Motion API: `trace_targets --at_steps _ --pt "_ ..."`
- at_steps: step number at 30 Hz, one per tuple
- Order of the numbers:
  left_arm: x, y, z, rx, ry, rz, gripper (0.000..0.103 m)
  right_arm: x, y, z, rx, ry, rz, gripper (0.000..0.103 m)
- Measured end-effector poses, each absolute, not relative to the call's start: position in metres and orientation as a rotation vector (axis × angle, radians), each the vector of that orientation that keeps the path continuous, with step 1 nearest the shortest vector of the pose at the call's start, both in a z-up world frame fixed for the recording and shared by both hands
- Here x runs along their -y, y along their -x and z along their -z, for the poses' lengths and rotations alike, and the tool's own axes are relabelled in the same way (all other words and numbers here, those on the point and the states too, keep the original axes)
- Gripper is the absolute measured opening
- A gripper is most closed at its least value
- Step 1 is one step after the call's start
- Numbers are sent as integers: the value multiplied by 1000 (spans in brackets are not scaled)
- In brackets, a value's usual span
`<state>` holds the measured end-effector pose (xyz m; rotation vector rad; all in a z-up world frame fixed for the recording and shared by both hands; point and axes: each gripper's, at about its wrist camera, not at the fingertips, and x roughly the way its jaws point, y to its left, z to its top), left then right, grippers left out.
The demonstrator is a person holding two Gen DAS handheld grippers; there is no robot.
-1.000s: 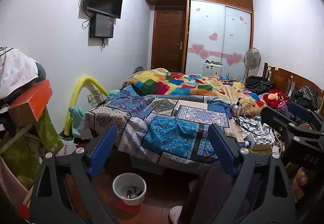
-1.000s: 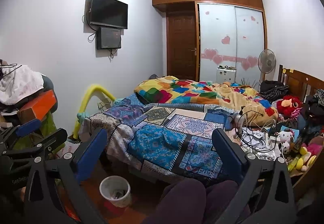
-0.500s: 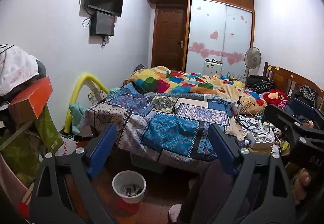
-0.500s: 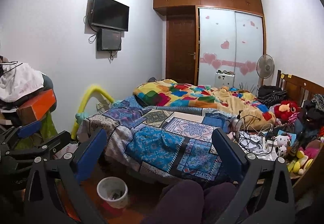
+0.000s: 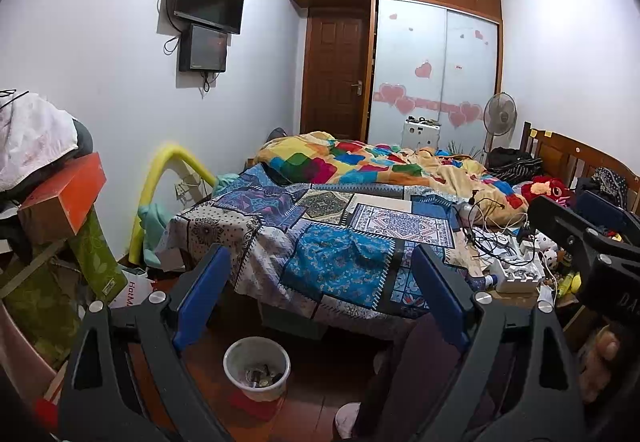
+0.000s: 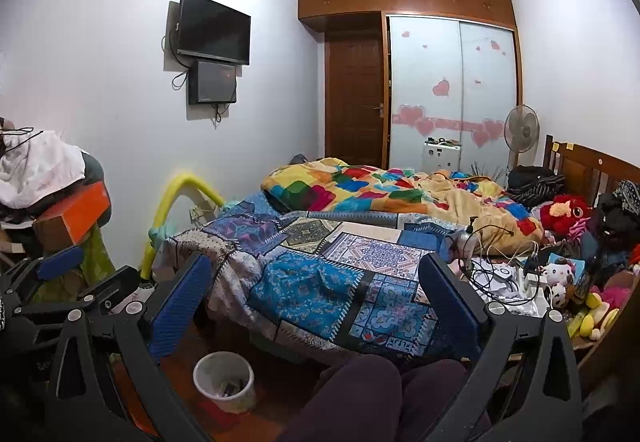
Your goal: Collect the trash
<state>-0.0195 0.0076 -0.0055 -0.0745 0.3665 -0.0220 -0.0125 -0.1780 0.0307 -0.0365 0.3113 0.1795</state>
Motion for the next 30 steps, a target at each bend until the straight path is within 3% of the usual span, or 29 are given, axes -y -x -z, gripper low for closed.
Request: trace_targets --at_steps 13,30 --pt "-8 24 1 -352 67 13 101 176 14 -31 -314 38 -184 103" --pt "-9 27 -4 -342 48 27 102 172 15 -32 -315 37 -182 103"
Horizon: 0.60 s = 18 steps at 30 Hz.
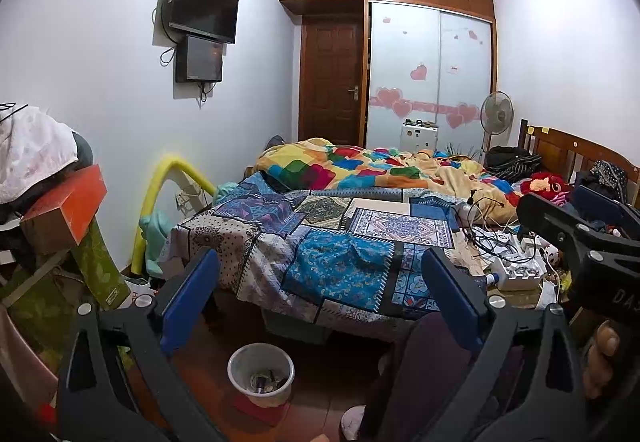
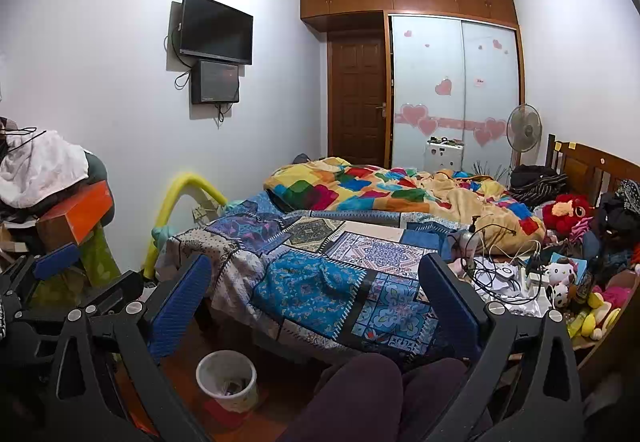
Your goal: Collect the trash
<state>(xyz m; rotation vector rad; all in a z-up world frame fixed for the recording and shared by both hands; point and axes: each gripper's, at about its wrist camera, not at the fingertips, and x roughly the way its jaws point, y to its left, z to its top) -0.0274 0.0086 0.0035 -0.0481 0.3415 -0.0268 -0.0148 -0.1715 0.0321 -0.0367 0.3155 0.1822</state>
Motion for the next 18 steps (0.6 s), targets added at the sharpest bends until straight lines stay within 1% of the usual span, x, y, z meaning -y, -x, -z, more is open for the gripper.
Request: trace_targets --at_steps 18 --pt "-11 27 -2 -350 53 52 102 168 16 -32 -315 37 -180 103"
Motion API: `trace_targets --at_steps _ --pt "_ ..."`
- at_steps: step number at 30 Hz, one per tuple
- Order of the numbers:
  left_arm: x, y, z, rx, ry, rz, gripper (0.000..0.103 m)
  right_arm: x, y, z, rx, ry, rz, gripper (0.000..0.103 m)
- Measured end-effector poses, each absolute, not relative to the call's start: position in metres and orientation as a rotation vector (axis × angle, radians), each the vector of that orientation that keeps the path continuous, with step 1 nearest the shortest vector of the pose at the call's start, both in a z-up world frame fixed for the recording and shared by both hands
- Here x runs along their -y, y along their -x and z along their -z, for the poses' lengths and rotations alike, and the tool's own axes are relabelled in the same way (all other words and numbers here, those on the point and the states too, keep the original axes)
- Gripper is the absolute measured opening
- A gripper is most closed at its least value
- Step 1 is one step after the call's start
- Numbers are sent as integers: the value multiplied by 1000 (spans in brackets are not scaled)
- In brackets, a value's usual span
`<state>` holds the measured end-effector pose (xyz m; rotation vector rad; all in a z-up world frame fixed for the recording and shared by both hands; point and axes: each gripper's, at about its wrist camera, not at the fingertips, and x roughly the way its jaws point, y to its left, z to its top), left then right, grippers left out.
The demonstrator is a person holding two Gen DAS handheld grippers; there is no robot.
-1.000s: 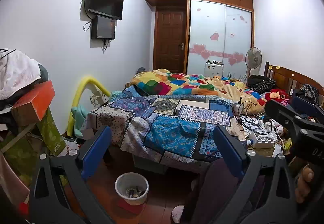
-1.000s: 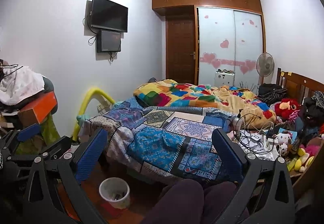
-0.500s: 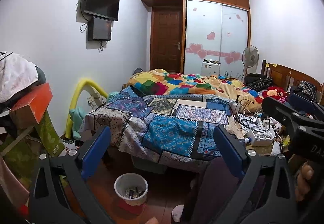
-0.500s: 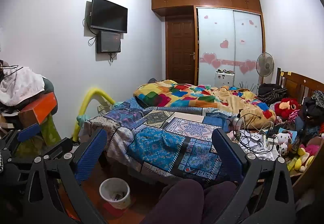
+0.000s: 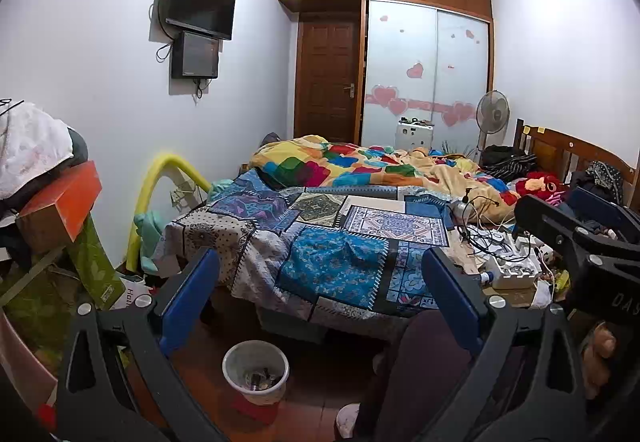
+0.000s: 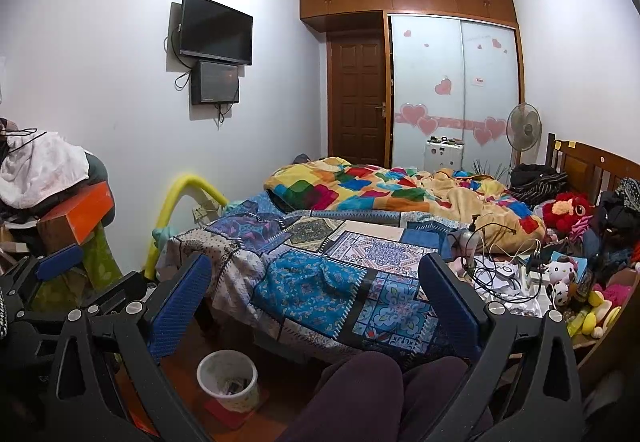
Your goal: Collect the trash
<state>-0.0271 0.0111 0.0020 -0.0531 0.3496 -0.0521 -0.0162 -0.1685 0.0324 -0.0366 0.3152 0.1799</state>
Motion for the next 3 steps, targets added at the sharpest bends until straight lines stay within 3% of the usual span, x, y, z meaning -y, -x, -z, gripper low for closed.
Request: trace_targets --at_steps 3 --pt "-11 27 -1 -351 53 52 102 169 16 -32 -317 35 -180 103"
